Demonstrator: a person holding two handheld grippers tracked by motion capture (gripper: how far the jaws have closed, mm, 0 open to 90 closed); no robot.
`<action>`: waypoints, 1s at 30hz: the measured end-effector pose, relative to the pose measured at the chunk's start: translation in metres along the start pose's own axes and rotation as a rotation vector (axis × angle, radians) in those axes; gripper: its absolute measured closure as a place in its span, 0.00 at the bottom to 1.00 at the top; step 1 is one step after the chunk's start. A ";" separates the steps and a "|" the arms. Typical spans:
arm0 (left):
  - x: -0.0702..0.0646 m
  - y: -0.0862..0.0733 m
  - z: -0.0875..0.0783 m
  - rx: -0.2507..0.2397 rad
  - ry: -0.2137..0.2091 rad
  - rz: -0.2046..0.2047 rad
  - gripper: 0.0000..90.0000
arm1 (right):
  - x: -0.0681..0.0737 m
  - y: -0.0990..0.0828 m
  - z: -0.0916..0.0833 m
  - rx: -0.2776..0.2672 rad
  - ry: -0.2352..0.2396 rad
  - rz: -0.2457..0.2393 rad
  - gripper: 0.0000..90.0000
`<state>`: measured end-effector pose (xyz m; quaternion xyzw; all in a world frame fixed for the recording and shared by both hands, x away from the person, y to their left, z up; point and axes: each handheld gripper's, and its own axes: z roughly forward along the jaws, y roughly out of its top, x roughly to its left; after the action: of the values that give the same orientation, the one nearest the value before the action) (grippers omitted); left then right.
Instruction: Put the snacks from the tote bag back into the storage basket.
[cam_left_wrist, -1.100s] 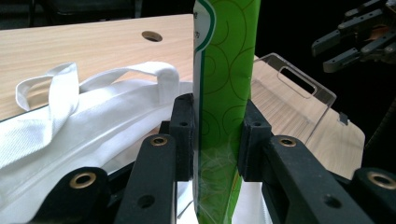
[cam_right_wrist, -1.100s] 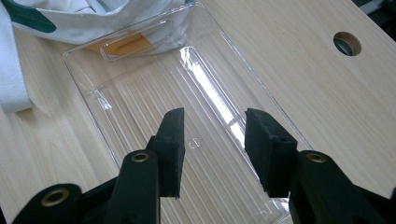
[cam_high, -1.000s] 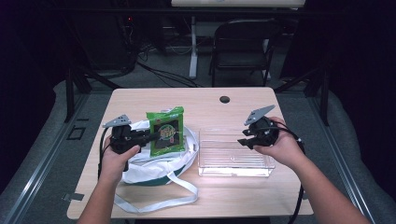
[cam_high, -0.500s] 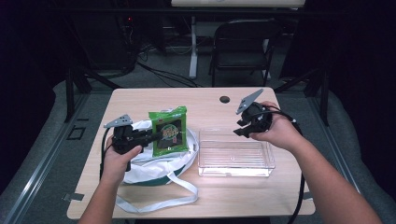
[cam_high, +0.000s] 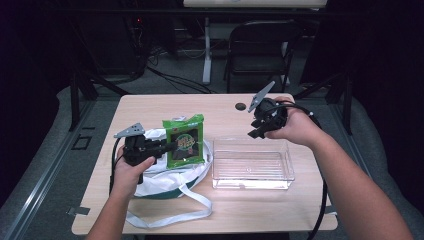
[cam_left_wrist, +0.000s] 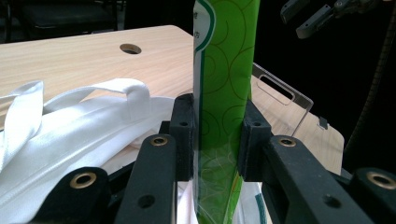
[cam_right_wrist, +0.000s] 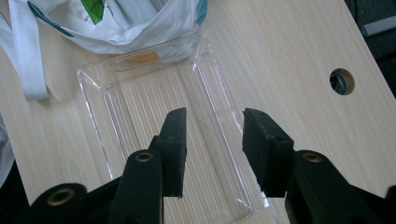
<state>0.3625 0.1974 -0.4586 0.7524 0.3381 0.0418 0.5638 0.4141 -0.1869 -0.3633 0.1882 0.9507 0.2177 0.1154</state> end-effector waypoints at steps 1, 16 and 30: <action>0.000 0.000 0.000 -0.002 -0.001 0.000 0.80 | 0.000 0.002 -0.001 0.008 0.003 -0.006 0.67; -0.006 0.002 0.007 -0.010 -0.024 0.015 0.81 | 0.003 0.021 -0.007 0.040 0.027 -0.082 0.68; -0.024 0.006 0.029 0.000 -0.112 0.045 0.81 | 0.014 0.030 -0.020 0.010 0.058 -0.124 0.54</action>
<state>0.3597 0.1595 -0.4559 0.7609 0.2890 0.0123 0.5808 0.4050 -0.1635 -0.3336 0.1231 0.9646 0.2105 0.1002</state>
